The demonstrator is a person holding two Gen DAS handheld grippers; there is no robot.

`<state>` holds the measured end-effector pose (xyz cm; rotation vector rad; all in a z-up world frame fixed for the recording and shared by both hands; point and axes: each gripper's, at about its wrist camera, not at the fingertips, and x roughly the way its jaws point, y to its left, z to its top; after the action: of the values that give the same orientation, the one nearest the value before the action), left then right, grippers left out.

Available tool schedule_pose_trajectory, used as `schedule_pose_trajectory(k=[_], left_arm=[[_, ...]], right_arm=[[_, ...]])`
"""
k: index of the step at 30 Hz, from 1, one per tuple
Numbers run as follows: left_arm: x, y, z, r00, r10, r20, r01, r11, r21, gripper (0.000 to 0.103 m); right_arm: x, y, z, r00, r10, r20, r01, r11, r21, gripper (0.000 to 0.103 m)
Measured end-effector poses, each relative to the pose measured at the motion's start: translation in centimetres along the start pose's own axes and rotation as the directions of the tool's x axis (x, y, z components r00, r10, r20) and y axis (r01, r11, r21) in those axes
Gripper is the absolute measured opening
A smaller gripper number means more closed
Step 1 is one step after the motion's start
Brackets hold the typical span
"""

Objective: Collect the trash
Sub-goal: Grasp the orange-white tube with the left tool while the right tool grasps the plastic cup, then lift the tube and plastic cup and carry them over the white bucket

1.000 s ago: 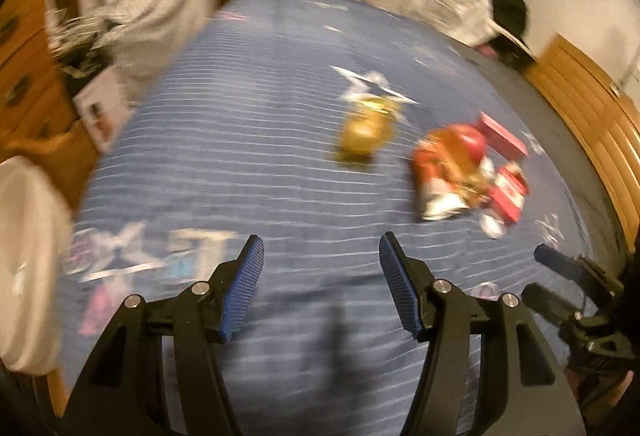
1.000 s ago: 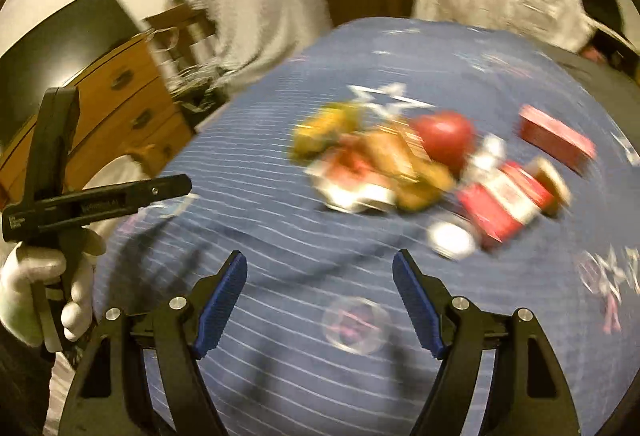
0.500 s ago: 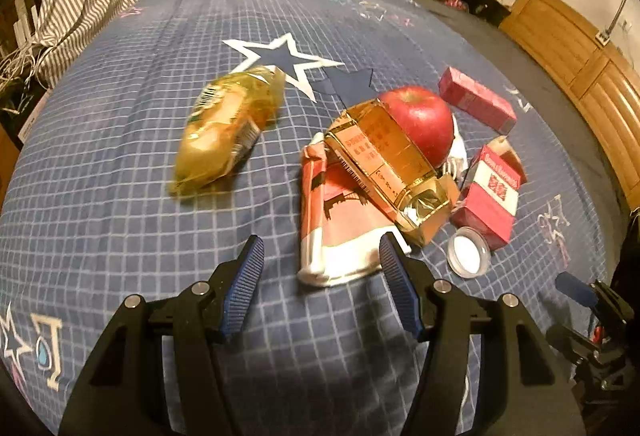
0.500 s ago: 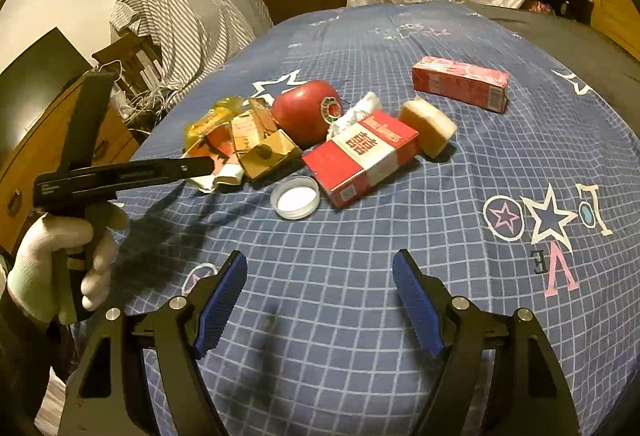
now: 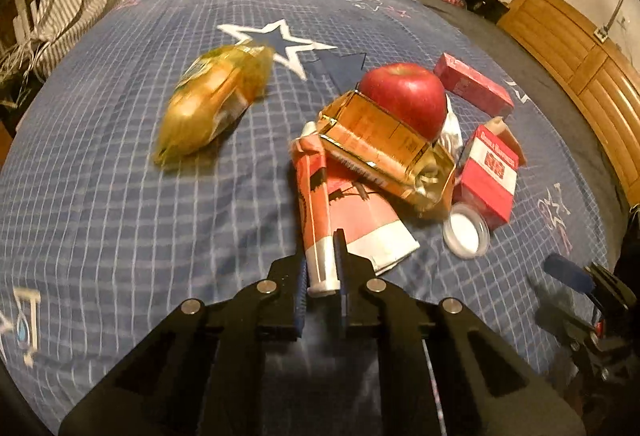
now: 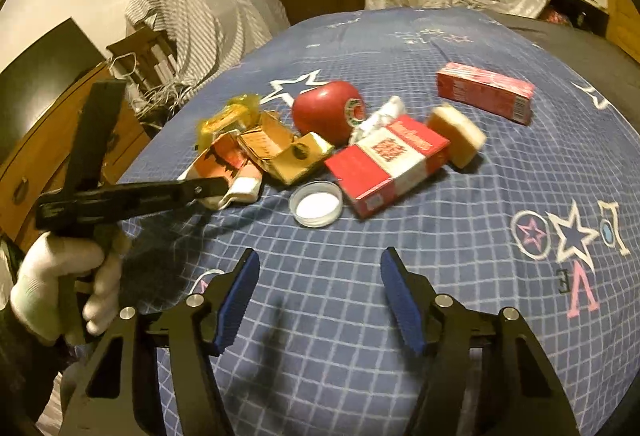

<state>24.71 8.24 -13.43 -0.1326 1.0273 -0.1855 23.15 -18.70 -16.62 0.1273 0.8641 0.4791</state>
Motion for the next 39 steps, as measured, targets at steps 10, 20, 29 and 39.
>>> schedule_pose_trajectory(k=[10,20,29,39], left_arm=[[-3.2,2.1,-3.5,1.0,-0.012,0.005,0.013,0.997,-0.073,0.01],[-2.2,1.9,-3.4,1.0,-0.017,-0.012,0.016,0.996,-0.086,0.011],[-0.8,1.7,-2.1,1.0,0.005,0.005,-0.004,0.995,-0.103,0.016],[-2.6,-0.6,-4.2,0.989,0.079,0.128,-0.072,0.996,-0.058,0.009]], right_arm=[[6.2,2.1,3.0,0.994,-0.051,-0.096,0.043,0.996,-0.074,0.062],[8.7,3.3,3.6,0.986,-0.123,-0.112,0.11,0.987,-0.119,0.057],[8.5,3.0,3.2,0.989,-0.121,-0.089,0.111,0.988,-0.106,0.041],[4.8,3.6,2.5,0.991,-0.128,0.034,0.131,0.984,-0.118,0.04]])
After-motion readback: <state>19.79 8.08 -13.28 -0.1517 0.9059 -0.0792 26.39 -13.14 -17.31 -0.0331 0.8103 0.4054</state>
